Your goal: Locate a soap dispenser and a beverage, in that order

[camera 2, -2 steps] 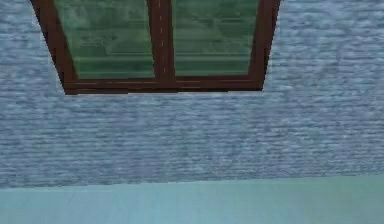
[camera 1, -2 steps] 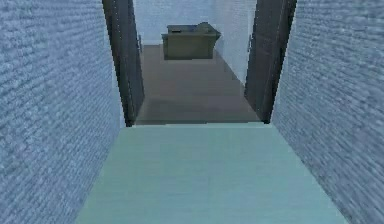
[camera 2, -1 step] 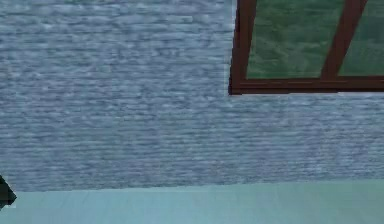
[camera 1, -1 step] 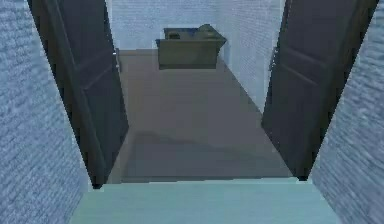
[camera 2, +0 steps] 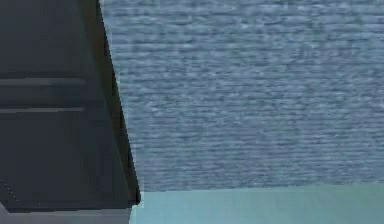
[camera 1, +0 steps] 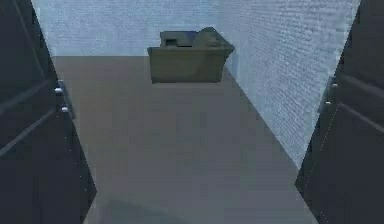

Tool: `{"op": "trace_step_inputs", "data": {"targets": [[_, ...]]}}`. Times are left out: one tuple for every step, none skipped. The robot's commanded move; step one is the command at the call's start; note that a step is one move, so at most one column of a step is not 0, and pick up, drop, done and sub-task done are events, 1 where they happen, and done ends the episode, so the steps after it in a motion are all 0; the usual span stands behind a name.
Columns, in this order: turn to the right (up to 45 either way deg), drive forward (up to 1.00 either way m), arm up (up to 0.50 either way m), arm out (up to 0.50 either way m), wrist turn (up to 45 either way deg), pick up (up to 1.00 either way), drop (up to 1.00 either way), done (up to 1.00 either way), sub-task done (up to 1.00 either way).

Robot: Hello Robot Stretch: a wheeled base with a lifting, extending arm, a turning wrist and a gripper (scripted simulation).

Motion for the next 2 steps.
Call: {"op": "trace_step_inputs", "data": {"targets": [[0.0,0.95,0.00,0.00,0.0,0.00,0.00,0.00,0.00],[-33.0,0.00,0.00,0.00,0.0,0.00,0.00,0.00,0.00]]}}
